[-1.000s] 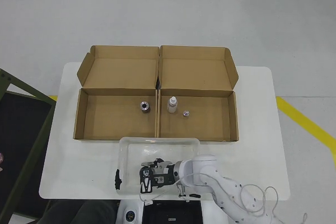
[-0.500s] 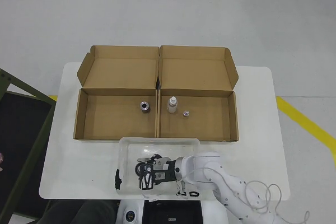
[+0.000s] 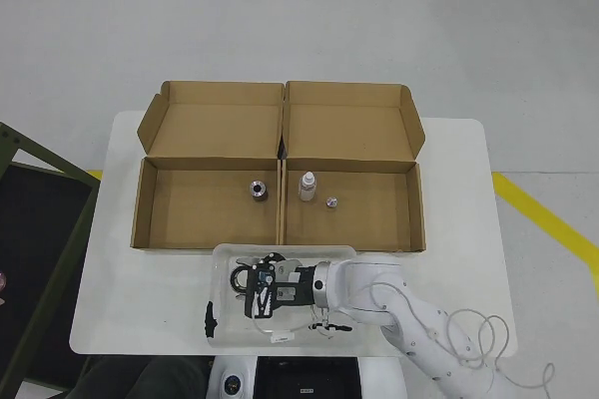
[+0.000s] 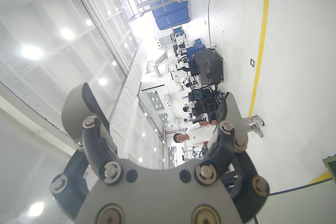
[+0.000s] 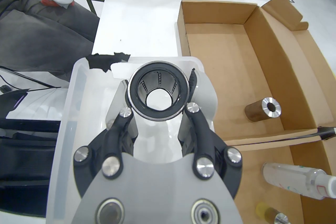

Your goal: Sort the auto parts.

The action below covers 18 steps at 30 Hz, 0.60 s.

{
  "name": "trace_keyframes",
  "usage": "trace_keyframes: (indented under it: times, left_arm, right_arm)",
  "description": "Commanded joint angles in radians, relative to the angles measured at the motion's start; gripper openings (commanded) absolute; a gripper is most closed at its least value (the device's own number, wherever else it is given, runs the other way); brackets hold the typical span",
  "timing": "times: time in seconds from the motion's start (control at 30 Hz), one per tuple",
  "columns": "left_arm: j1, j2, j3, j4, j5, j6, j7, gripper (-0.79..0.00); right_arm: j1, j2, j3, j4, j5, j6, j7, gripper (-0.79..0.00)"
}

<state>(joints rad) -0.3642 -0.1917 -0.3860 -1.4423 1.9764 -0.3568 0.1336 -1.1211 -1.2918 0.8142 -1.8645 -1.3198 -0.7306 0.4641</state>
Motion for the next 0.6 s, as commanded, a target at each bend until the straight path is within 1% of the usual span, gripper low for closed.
trace_keyframes:
  times: [0.0, 0.57]
  left_arm:
    - [0.0, 0.0, 0.0, 0.0, 0.0, 0.0, 0.0, 0.0]
    - [0.0, 0.0, 0.0, 0.0, 0.0, 0.0, 0.0, 0.0]
  right_arm:
    - [0.014, -0.003, -0.001, 0.004, 0.018, 0.012, -0.006, -0.785]
    - [0.105, -0.018, 0.006, 0.042, 0.096, 0.053, -0.035, -0.785]
